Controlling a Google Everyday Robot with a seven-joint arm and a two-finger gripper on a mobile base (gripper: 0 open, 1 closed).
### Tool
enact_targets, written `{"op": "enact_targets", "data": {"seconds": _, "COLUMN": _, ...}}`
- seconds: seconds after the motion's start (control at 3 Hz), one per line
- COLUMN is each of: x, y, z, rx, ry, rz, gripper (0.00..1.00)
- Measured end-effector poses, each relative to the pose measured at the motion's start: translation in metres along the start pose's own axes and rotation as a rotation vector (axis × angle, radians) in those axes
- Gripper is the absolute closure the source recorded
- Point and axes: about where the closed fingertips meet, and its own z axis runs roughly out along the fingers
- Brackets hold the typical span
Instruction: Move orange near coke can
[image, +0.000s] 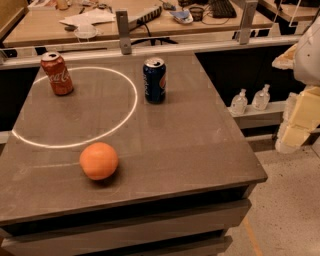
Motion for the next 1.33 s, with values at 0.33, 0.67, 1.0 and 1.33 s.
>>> {"op": "enact_targets", "data": {"seconds": 0.33, "x": 0.000, "y": 0.000, "z": 0.000, "rx": 0.000, "ry": 0.000, "rz": 0.000, "gripper": 0.00}}
{"op": "enact_targets", "data": {"seconds": 0.67, "x": -0.019, "y": 0.019, "z": 0.021, "rx": -0.052, "ry": -0.151, "rz": -0.049, "gripper": 0.00}}
{"op": "enact_targets", "data": {"seconds": 1.0, "x": -0.052, "y": 0.046, "z": 0.069, "rx": -0.127, "ry": -0.410, "rz": -0.120, "gripper": 0.00}}
{"op": "enact_targets", "data": {"seconds": 1.33, "x": -0.101, "y": 0.065, "z": 0.086, "rx": -0.211, "ry": -0.576, "rz": -0.146, "gripper": 0.00}}
